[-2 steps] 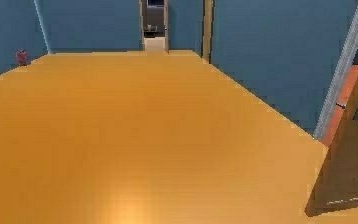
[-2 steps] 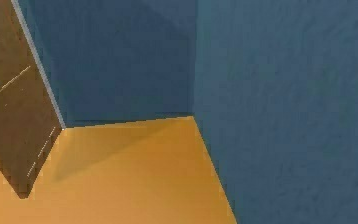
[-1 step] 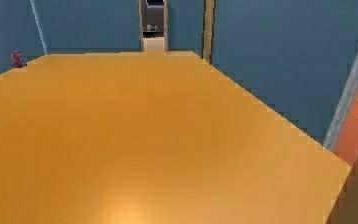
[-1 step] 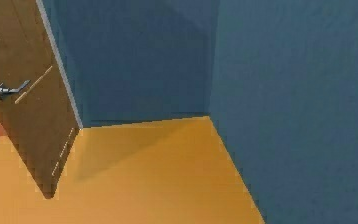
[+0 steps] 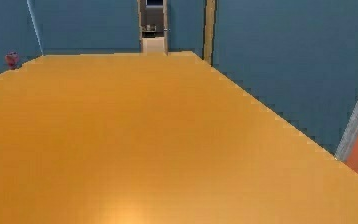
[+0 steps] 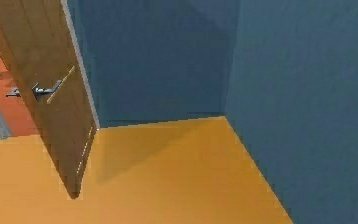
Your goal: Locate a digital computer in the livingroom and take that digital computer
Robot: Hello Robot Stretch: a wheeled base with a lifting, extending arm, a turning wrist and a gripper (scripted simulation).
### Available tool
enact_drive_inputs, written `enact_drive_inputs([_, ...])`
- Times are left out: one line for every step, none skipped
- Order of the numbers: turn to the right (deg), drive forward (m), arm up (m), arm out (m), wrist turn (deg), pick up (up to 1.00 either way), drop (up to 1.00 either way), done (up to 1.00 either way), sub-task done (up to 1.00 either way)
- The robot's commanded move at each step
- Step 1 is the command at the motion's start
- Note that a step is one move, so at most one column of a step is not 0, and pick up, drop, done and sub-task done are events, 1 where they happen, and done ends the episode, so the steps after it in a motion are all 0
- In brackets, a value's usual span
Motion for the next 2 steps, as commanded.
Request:
enact_drive_inputs([18.0,0.0,0.0,0.0,0.0,0.0,0.0,0.0,0.0])
enact_drive_inputs([0.0,1.0,0.0,0.0,0.0,0.0,0.0,0.0,0.0])
